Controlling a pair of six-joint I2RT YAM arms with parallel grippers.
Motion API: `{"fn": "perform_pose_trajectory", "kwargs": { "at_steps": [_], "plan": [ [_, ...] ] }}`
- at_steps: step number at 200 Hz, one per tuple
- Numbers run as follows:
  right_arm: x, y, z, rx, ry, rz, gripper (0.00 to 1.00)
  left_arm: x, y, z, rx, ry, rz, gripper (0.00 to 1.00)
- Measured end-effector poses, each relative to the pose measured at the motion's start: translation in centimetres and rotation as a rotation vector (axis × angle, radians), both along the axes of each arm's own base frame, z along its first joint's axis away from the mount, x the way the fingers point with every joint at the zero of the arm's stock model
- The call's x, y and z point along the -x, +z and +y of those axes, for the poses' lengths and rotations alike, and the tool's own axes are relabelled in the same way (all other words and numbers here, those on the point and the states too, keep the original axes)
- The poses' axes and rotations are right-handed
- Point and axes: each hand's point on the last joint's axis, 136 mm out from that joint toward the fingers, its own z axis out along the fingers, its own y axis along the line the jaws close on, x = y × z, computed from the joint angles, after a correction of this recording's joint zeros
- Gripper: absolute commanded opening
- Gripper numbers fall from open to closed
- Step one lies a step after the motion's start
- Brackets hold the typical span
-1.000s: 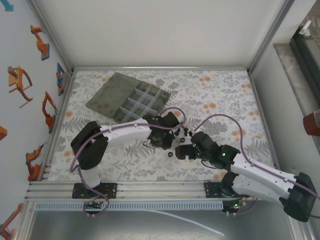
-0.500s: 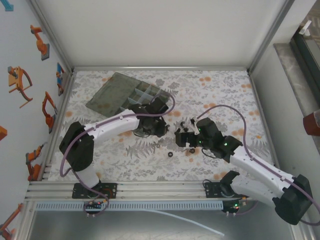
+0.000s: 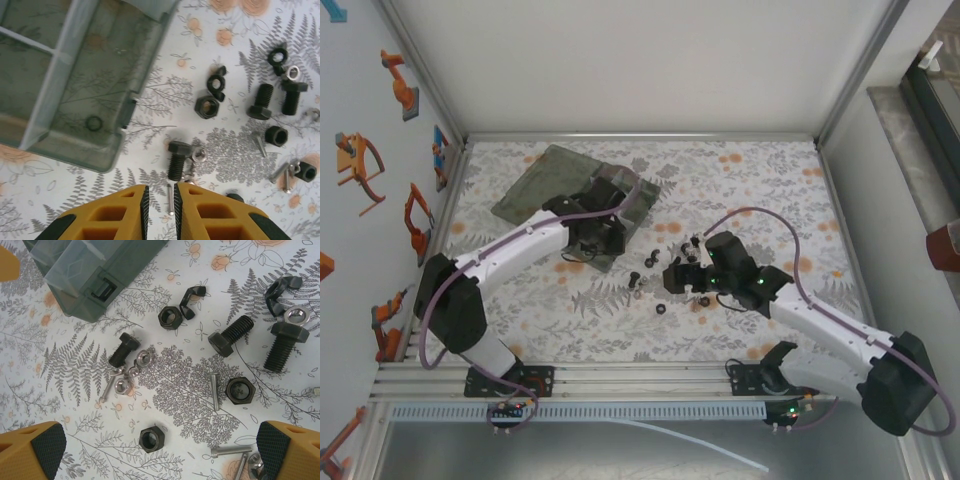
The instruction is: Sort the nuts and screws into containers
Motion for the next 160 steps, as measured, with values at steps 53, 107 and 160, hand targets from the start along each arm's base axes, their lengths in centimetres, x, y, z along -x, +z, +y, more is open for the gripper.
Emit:
{"fn": "perform_pose_trajectory", "kwargs": {
  "at_steps": [53,107,160],
  "plan": [
    [-0.5,0.4,0.5,-0.018,0.003,-0.019,1.00,3.1,-3.5,-0.7,-0.063,-0.106,0.063,0.36],
    [0.5,-2.0,-0.2,-0.008,-0.007,0.030,1.00,4.6,-9.5,-2.0,-0.211,-0.189,0.150,0.35],
    [0.9,-1.5,-0.5,-0.028,-0.010,0.012,1.00,2.9,-10.7,-3.0,-0.245,-0.202,0.127,0.35]
  ]
}}
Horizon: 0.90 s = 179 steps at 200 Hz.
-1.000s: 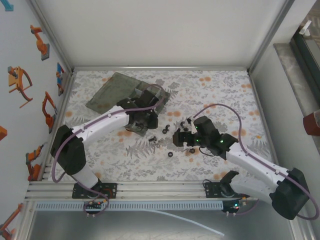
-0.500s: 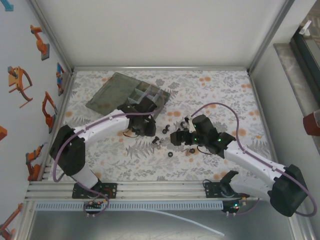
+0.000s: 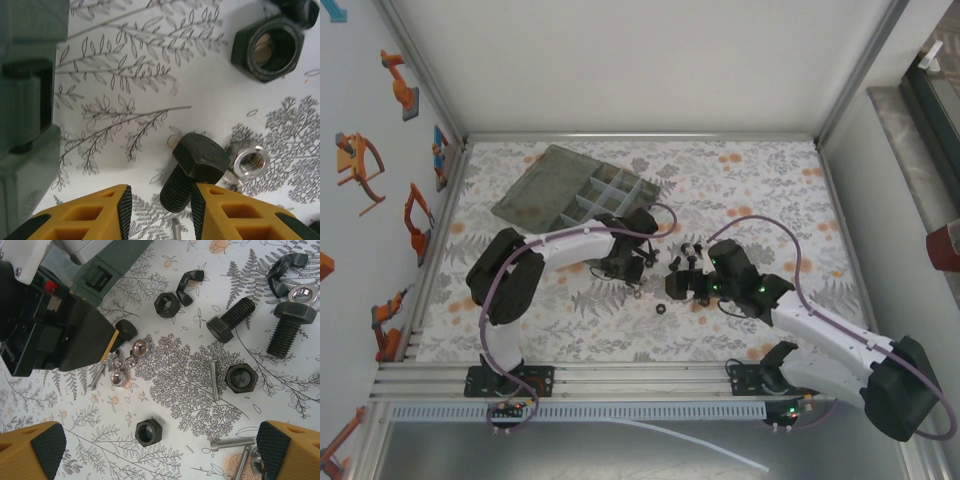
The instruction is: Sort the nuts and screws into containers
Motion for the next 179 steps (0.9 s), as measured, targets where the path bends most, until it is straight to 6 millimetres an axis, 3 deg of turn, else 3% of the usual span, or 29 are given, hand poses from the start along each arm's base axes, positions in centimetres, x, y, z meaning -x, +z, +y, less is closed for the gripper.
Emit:
{"fn": "perform_pose_trajectory", "kwargs": {
  "at_steps": [140,179],
  "plan": [
    [0.1,-0.2,-0.1,0.005,0.000,0.006,1.00,-1.6,0.3,-3.2,0.103,-0.040,-0.035,0.36],
    [0.1,-0.3,-0.1,0.006,0.001,0.008,1.00,-1.9,-1.5,-3.6,0.076,-0.034,-0.010,0.37]
  ]
}}
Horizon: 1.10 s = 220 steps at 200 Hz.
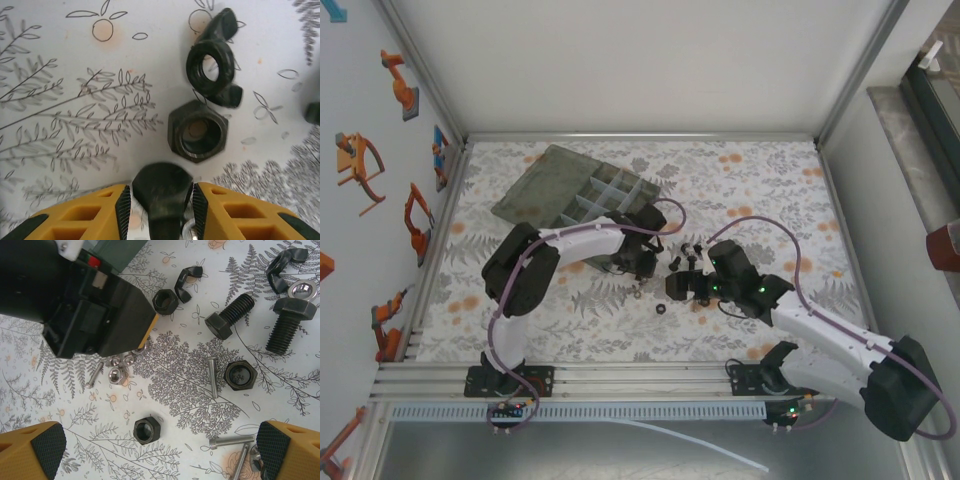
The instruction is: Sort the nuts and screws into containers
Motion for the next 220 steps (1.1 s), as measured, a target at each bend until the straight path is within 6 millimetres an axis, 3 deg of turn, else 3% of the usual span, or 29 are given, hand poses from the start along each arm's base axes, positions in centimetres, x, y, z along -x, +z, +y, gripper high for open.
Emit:
{"fn": "perform_pose_trajectory", "kwargs": {
  "at_steps": [23,63,106,126,147,161,173,189,220],
  "plan": [
    [0.0,0.0,0.0,0.000,0.000,0.001,1.00,-0.4,0.2,-0.4,0.002,0.006,-0.008,0.35],
    [0.0,0.0,0.0,0.000,0.000,0.001,1.00,-0.7,0.0,-0.2,-0.004,0.020,-0.012,0.20],
    [0.0,0.0,0.0,0.000,0.001,0.001,1.00,-0.7,0.9,0.8,-0.014,0.028,-0.042,0.15],
    [0.0,-0.1,0.1,0.001,0.004,0.004,0.99,-1.0,3.6,1.5,0.018,0.042,-0.088,0.15],
    [-0.1,0.0,0.2,0.003,0.007,0.007,0.99,-1.7,8.0,2.4,0.087,0.069,-0.164,0.15],
    [-0.2,0.1,0.4,-0.001,0.011,0.007,0.99,-2.6,10.7,3.7,0.120,0.109,-0.212,0.15],
    [-0.2,0.1,0.5,-0.004,0.014,0.008,0.99,-3.6,11.8,5.3,0.120,0.153,-0.236,0.15],
    [-0.1,0.1,0.6,-0.007,0.019,0.013,0.99,-4.7,11.4,7.6,0.081,0.204,-0.240,0.15],
    [0.0,0.0,0.7,-0.010,0.024,0.018,0.99,-5.0,8.0,10.2,-0.015,0.236,-0.172,0.15]
  ]
}}
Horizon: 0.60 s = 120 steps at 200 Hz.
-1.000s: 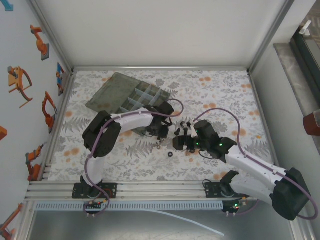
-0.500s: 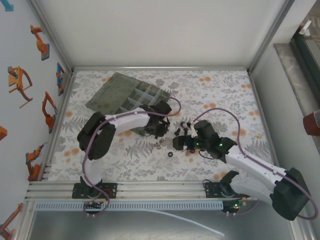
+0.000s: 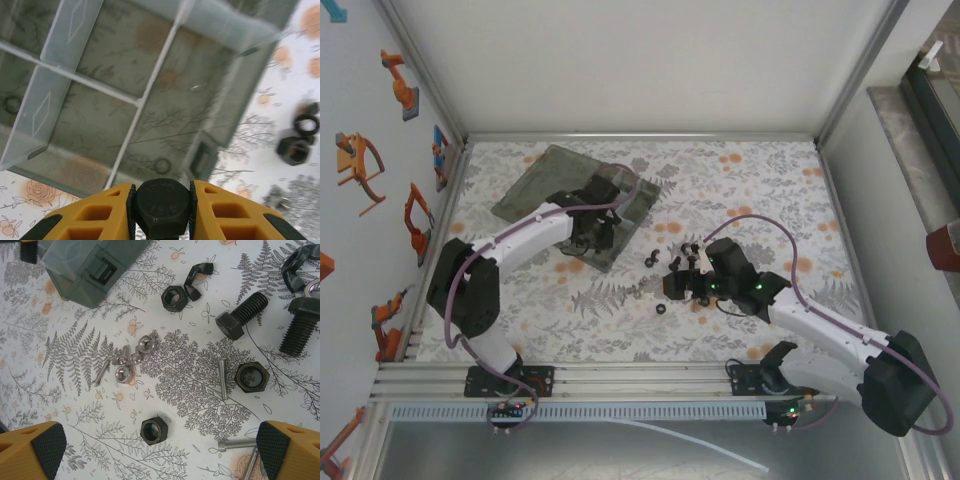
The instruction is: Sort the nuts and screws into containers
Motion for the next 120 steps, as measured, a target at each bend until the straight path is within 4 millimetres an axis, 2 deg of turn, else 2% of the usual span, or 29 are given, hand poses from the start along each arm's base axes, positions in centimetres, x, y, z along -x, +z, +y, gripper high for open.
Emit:
{"fn": "perform_pose_trajectory", "kwargs": {
  "at_steps": [35,89,120],
  "plan": [
    [0.0,0.0,0.0,-0.001,0.000,-0.001,0.99,0.0,-3.1,0.3,-0.059,-0.015,0.064,0.18],
    [0.0,0.3,0.0,-0.007,0.000,-0.010,0.99,-0.2,-3.3,-0.1,-0.065,-0.037,0.062,0.27],
    [0.0,0.4,0.0,-0.008,-0.001,-0.010,0.99,-0.4,-2.6,-0.2,-0.056,-0.044,0.040,0.31]
  ]
}}
